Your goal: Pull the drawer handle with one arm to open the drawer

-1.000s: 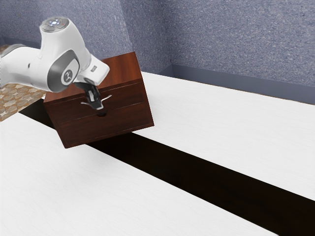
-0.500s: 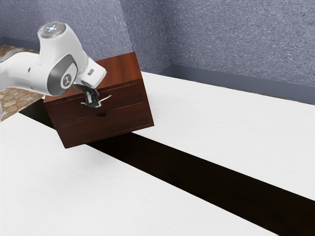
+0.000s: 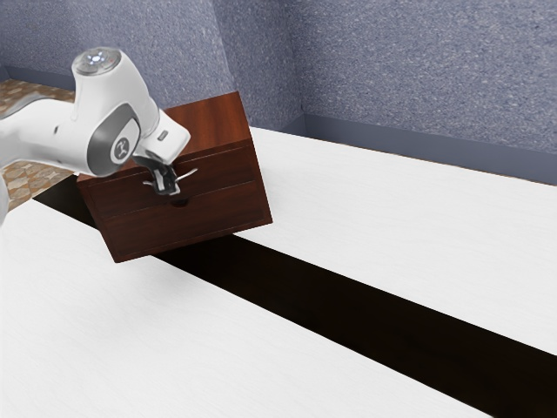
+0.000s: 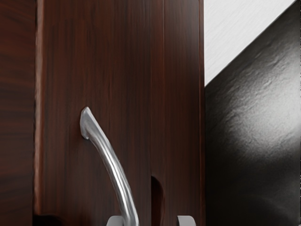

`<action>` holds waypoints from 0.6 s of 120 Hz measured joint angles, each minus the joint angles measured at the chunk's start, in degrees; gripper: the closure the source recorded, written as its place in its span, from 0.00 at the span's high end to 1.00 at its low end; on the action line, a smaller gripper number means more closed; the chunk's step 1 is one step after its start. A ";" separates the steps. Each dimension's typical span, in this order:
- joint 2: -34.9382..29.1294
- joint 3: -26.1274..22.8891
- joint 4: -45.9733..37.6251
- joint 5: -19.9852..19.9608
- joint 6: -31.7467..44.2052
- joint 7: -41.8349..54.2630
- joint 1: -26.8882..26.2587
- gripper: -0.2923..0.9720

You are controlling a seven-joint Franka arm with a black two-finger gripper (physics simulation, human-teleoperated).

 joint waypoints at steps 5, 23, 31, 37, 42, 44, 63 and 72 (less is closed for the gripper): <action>-0.05 0.00 -0.17 -0.01 0.02 0.07 0.00 0.26; -0.84 -0.02 -1.68 -0.02 0.09 0.27 -0.02 0.23; -1.46 -0.06 -2.50 -0.03 0.08 0.37 -0.04 0.23; -2.30 -0.07 -3.53 -0.02 0.12 0.44 -0.15 0.22; -3.23 -0.08 -4.61 -0.03 0.25 0.53 -0.23 0.22; -3.59 -0.06 -4.99 -0.05 0.30 0.57 -0.26 0.22; -6.61 -0.08 -8.13 -0.21 0.62 0.91 -0.07 0.23; -7.71 -0.11 -9.37 -0.32 0.73 1.03 -0.13 0.23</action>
